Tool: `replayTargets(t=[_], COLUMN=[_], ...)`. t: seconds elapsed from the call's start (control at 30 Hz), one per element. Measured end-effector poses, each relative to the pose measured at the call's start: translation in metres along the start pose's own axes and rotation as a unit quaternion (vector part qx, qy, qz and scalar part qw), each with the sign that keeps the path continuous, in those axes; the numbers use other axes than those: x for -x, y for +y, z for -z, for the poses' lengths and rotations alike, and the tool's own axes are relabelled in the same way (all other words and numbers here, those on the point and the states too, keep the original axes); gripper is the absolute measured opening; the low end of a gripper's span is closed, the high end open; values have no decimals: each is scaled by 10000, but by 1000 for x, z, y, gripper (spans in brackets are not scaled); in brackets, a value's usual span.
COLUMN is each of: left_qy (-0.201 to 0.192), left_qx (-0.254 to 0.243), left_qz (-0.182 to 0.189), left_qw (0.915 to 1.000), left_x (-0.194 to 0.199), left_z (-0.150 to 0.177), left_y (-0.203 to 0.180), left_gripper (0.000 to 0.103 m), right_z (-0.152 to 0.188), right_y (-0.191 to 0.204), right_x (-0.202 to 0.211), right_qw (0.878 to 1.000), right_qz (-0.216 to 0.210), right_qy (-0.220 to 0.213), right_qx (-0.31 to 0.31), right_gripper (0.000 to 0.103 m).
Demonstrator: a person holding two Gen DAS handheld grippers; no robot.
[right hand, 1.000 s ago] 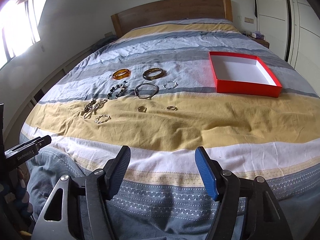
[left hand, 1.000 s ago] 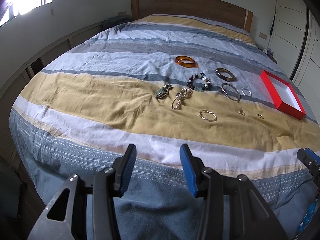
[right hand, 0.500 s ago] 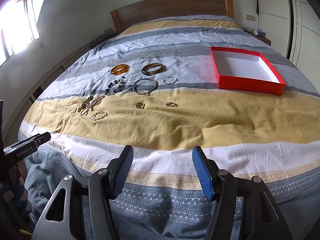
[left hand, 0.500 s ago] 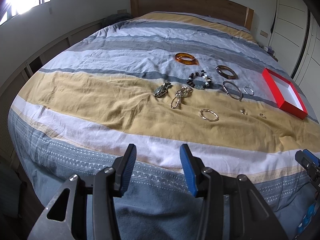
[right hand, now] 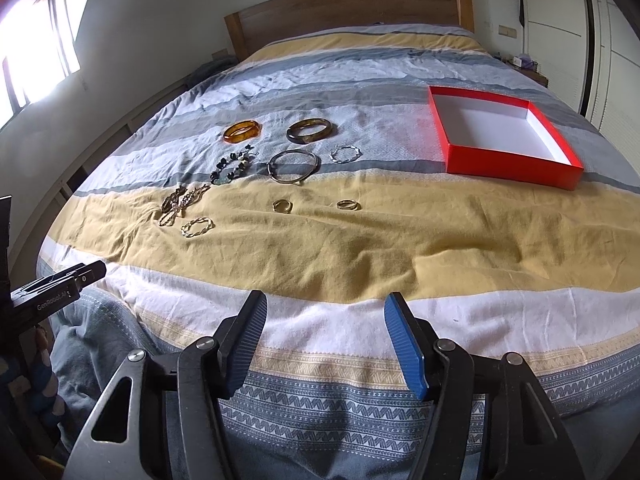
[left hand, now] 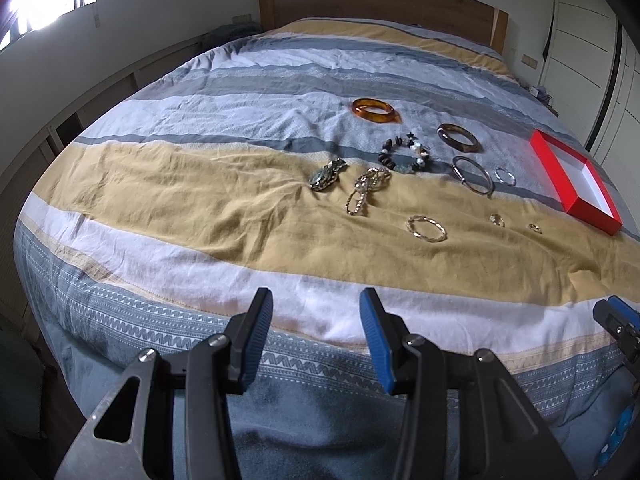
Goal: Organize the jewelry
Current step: 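Move the left tool to the twisted silver hoop while the right tool approaches a small ring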
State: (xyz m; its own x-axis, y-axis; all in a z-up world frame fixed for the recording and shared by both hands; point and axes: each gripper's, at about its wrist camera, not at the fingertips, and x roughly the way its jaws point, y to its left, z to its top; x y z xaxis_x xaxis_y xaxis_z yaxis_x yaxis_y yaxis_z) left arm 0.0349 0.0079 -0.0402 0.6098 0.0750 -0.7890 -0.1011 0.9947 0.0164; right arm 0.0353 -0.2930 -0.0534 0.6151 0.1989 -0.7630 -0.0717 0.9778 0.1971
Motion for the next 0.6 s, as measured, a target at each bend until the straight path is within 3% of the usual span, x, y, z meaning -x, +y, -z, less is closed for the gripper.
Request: replayTargets(t=[0.6], left_qy=[361], left_qx=[115], left_qz=[533], left_qw=[9979], left_x=[-35], left_z=[-18], left_y=[-19], left_gripper=[43], right_z=[-15], right_y=[-5], right_x=[-33], right_qw=[9994], right_qz=[-287], right_qy=[199], right_qx=[63], right_gripper=[43])
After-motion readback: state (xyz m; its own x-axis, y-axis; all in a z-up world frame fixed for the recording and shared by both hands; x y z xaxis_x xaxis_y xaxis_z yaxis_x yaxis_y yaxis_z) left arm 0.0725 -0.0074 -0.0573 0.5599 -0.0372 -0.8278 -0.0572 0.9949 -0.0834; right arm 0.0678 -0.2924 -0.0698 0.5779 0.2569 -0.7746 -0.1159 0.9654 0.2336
